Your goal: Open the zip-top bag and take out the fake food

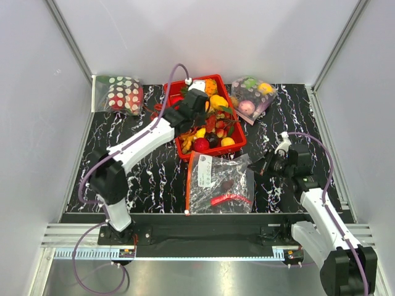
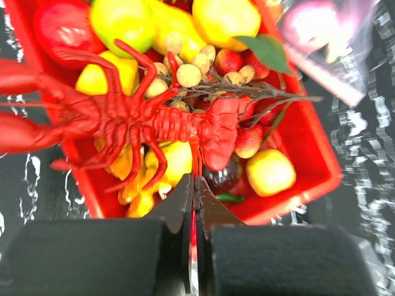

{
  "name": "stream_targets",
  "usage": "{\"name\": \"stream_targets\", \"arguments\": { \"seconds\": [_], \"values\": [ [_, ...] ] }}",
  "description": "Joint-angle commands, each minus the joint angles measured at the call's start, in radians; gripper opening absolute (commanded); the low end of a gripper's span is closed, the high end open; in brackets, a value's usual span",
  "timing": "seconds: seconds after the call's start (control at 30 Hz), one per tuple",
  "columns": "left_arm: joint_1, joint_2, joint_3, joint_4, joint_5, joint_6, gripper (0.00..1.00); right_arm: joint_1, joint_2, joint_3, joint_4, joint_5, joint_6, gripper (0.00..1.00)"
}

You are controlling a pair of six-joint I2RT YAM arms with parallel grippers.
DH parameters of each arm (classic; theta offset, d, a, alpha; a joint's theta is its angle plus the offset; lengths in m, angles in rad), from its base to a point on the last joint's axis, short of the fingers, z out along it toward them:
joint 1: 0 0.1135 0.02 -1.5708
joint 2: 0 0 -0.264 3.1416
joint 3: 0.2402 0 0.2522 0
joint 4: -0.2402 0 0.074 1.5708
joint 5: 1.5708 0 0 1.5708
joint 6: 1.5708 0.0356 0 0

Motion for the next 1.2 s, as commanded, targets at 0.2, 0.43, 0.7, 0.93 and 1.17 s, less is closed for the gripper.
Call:
{"name": "stream_targets", "arguments": {
  "seconds": [0.2, 0.43, 0.7, 0.93, 1.17],
  "values": [
    [0.033, 0.156, 0.094, 0.058, 0.053, 0.099, 0.0, 0.004, -0.011, 0.035, -0.01, 0.035, 0.006, 0.0],
    [0.07, 0.201, 0.083, 0.119, 0.151, 0.122, 0.06, 0.004, 0.006, 0.041, -0.01, 0.048, 0.002, 0.0],
    [0.07, 0.19, 0.068, 0.137, 0.156, 0.16, 0.99, 0.004, 0.03, 0.044, 0.002, 0.052, 0.002, 0.0],
    [0.072, 0.082, 0.008, 0.174, 0.165, 0.182, 0.99, 0.004, 0.03, 0.041, -0.002, 0.066, 0.0, 0.0],
    [0.072, -0.163, -0.125, 0.197, 0.162, 0.177, 0.99, 0.004, 0.018, 0.048, -0.024, 0.088, -0.017, 0.02]
  ]
}}
